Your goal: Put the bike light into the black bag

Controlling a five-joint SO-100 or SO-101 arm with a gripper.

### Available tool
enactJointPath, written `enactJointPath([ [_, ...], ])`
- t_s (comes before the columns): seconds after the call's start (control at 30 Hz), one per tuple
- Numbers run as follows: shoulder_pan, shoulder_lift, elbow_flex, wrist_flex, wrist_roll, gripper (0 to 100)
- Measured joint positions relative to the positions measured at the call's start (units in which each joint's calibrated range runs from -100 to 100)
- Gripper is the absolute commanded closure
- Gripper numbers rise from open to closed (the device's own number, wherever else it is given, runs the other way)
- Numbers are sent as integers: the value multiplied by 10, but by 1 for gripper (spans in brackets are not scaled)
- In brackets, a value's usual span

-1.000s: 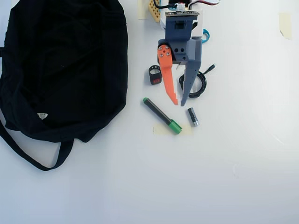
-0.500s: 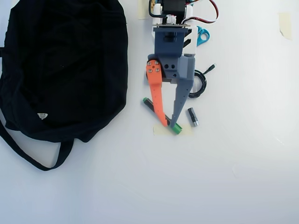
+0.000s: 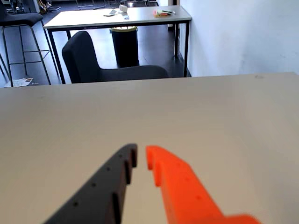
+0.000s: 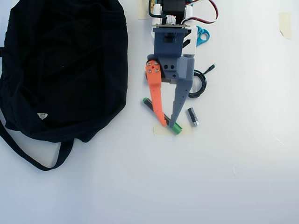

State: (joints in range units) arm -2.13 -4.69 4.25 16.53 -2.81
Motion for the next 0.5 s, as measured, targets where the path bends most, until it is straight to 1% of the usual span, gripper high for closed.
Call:
enactJointPath([
  [0.5, 5, 1, 11, 3, 0, 97],
])
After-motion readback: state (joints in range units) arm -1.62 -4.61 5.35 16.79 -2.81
